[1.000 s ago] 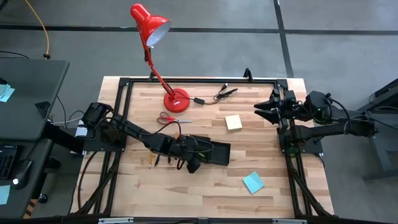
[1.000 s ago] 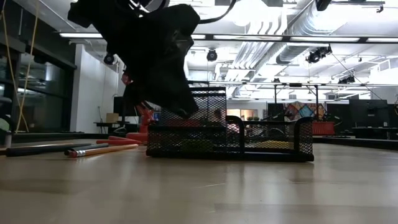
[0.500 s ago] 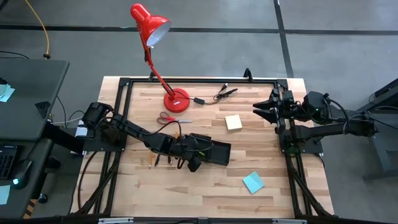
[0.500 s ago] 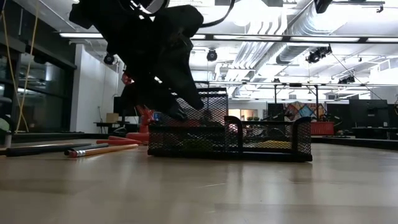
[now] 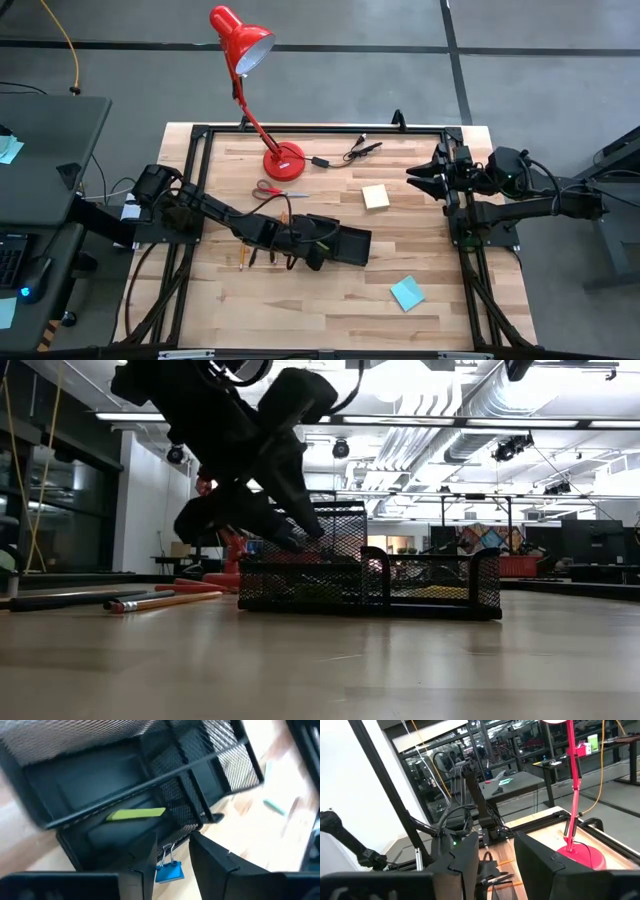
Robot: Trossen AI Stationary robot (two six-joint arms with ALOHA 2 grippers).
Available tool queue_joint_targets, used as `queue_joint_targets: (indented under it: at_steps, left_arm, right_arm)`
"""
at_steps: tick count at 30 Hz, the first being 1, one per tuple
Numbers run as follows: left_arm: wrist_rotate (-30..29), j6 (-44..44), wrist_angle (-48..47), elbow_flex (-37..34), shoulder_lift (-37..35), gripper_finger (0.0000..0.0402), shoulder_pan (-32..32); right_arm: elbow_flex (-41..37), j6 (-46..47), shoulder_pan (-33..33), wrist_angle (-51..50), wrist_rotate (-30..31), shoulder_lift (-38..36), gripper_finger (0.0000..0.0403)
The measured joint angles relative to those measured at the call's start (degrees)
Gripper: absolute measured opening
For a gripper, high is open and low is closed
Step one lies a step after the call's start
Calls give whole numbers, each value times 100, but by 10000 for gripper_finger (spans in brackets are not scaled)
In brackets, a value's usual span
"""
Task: Pick and place office supplies into organizer
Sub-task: Put the blue binder clip into the black desk organizer
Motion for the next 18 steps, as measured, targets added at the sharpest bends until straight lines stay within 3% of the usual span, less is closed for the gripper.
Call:
queue_joint_targets:
  at_steps: [3,18]
  left_arm:
    - [-62,-493,35,0,0,102,0]
    - [67,-811,146,0,-2,101,39]
  right_arm:
    - [0,0,0,-1,-66,0,122]
    - [0,-60,0,-2,-296,0,122]
